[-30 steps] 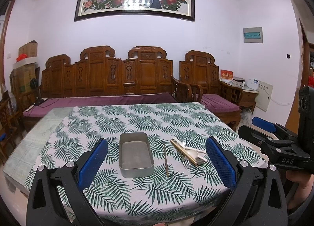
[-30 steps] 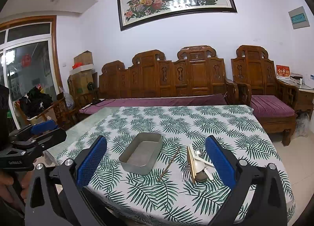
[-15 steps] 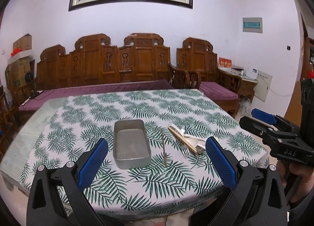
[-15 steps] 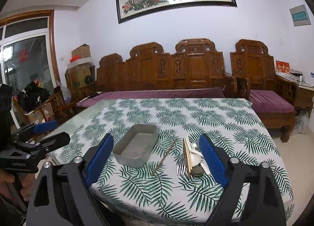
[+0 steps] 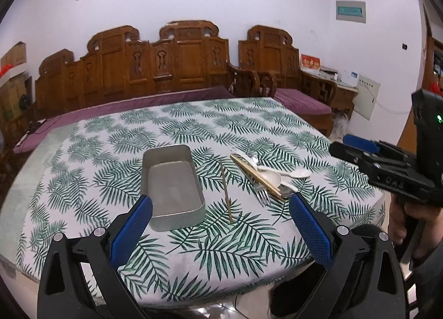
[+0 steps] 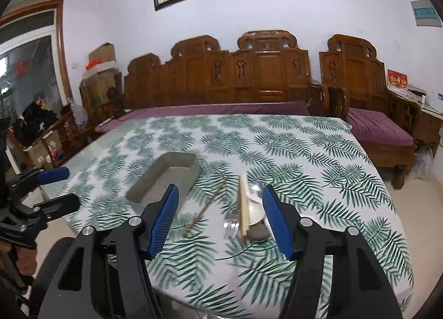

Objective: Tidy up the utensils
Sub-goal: 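Move both tools toward the utensil pile beside the grey tray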

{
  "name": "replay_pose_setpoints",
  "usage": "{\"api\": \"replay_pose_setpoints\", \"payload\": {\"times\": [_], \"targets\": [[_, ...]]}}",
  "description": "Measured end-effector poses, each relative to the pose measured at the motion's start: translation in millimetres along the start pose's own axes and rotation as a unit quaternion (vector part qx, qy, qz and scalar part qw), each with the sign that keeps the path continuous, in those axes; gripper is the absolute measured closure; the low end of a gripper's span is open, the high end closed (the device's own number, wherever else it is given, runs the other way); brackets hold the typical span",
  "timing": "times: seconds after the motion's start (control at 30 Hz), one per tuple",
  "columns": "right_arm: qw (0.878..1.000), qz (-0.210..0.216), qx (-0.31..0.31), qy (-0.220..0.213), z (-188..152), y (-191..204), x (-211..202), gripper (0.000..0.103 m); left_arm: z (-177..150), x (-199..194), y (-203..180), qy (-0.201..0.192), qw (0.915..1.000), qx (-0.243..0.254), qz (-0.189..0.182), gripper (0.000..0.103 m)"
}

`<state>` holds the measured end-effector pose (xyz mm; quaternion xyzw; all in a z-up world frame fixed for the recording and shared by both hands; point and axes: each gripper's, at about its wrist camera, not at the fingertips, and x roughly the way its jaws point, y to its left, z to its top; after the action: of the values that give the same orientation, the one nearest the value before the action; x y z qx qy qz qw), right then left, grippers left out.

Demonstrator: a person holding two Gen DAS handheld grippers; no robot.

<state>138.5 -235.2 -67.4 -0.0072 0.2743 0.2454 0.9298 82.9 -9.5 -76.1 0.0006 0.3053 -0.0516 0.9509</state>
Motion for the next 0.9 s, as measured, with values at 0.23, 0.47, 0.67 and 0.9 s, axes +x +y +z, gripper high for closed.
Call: {"api": "replay_pose_setpoints", "payload": {"times": [0.23, 0.47, 0.67, 0.9], "targets": [[1.0, -0.01, 0.004, 0.026, 8.8, -33.7, 47.8, 0.046, 9.4, 39.7, 0.8, 0.023, 0.9997, 0.004, -0.012, 0.024], [0.998, -0.016, 0.015, 0.058, -5.4, -58.0, 89.2, 0.051, 12.4, 82.6, -12.5, 0.056, 0.9975, 0.004, -0.041, 0.04], [0.996, -0.008, 0.033, 0.08, -24.9, -67.6, 109.9, 0.052, 12.1, 134.7, -23.5, 0.099, 0.9937, 0.009, -0.052, 0.057], [0.994, 0.006, 0.043, 0.101, -43.3, -69.5, 120.2, 0.052, 2.9, 191.3, -28.2, 0.152, 0.9864, 0.012, -0.06, 0.068]]}}
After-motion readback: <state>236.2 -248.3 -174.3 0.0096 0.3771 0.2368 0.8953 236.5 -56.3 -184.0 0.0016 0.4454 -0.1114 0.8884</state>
